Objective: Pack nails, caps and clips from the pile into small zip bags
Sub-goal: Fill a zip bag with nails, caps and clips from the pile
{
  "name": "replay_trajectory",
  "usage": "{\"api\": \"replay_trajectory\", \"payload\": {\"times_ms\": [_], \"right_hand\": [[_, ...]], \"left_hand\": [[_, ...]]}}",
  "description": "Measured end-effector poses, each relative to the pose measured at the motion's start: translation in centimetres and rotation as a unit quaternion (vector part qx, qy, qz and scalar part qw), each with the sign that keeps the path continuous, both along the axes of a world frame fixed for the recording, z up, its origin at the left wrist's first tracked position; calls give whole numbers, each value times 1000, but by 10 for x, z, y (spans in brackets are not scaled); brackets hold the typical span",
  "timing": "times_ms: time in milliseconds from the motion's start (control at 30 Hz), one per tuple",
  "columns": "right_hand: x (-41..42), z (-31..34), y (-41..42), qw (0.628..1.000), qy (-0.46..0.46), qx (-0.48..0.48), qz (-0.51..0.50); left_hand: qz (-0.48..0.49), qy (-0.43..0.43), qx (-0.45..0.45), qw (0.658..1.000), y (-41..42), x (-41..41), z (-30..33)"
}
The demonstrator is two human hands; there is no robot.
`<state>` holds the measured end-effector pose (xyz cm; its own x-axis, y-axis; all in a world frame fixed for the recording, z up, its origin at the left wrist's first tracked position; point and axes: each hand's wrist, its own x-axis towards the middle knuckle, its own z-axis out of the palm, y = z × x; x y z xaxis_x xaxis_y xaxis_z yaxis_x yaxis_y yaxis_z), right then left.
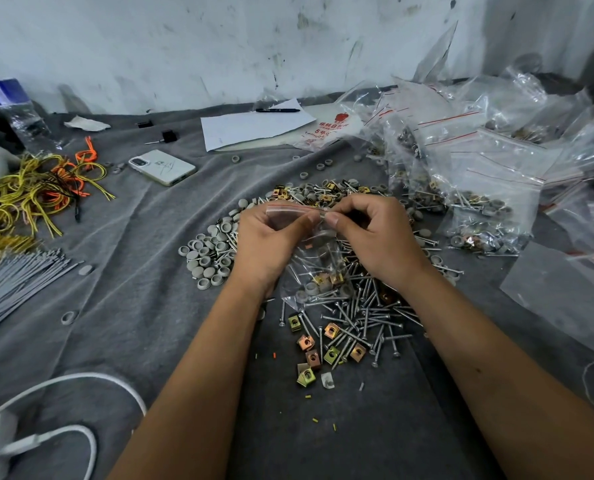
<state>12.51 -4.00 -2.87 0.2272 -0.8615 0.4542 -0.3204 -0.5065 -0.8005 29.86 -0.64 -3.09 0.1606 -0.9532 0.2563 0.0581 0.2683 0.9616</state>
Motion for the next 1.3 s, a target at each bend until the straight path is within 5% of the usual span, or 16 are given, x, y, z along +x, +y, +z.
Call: {"api": "replay_trajectory", "payload": {"times_ms": [300,767,1033,1300], "right_hand": [[0,-1,-1,1000,8,5,-13],[-5,0,-6,998,-12,45,-41],[-2,-3,-4,996,-53,69,-21],[0,1,0,999,-22,45,16]], "left_hand": [[25,33,22,999,-1,2,-1],[98,198,77,972,-4,11,7],[74,199,73,975,-4,7,6],[-17,75,10,997,-1,1,4]]}}
